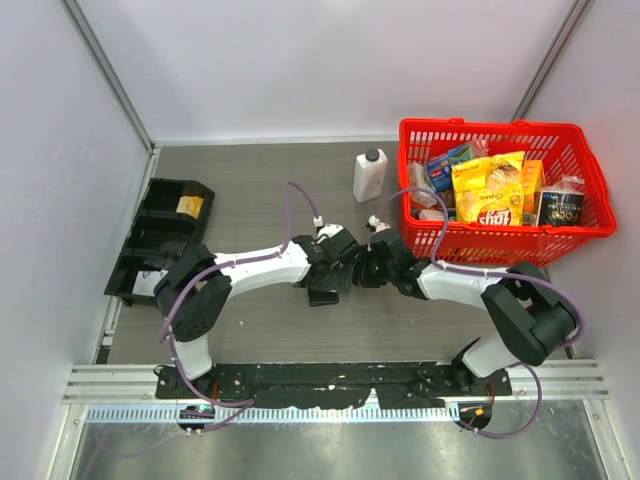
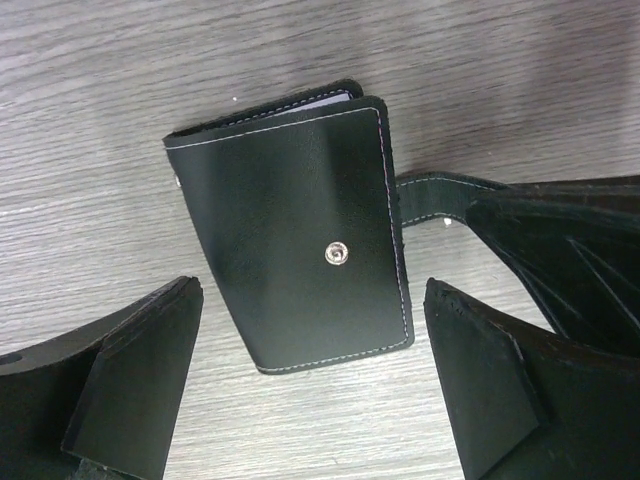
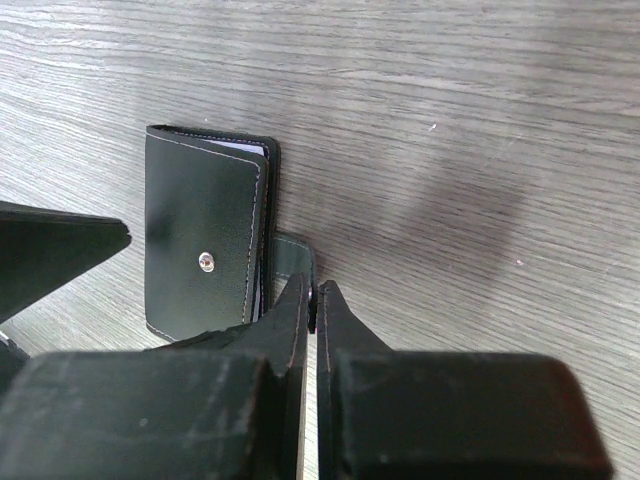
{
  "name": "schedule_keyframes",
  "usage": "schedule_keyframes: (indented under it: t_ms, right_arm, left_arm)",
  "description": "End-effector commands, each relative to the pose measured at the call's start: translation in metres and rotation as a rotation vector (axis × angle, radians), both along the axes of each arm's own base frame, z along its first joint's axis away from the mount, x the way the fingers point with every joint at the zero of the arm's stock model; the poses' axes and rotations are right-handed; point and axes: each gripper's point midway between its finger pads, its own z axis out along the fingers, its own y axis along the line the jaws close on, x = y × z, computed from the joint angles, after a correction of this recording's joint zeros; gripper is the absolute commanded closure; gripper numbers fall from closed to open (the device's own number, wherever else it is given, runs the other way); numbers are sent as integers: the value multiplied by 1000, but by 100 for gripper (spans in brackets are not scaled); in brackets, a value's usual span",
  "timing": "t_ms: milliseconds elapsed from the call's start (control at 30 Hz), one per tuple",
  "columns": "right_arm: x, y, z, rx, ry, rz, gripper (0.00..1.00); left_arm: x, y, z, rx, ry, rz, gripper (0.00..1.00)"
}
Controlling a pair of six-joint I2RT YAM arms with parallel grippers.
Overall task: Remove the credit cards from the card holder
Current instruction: Open the card holder at the center of the board.
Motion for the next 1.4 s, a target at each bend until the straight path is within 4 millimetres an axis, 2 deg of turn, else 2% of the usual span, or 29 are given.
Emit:
schedule_keyframes:
  t_ms: [0, 267, 500, 767, 867, 933, 1100, 1167, 1367]
  right_arm:
    - [4, 1, 1, 18, -6, -39, 99]
    - [1, -3, 0, 14, -5, -48, 99]
    - [-4, -7, -4, -6, 0, -32, 99]
    - [-17, -12, -16, -47, 30, 22, 99]
    - [-18, -15, -18, -58, 32, 22, 99]
    - [-18, -16, -19, -62, 30, 24, 99]
    - [-17, -18, -21, -83, 26, 31, 99]
    - [-16, -17, -19, -85, 21, 34, 99]
    - [-11, -13, -7, -95, -7, 76, 98]
  left_arm:
    - [11, -8, -1, 2, -14, 30, 4]
    - [17, 17, -3, 117, -48, 65, 5]
    - [22, 26, 11, 52, -88, 110, 17]
    - [34, 54, 19, -22, -87, 204, 25]
    - [35, 65, 18, -19, -85, 225, 29]
    - [35, 71, 15, -20, -79, 237, 35]
    - [32, 89, 2, -41, -41, 279, 41]
    - [32, 87, 4, -69, -34, 273, 39]
    - [34, 74, 13, -135, -30, 242, 25]
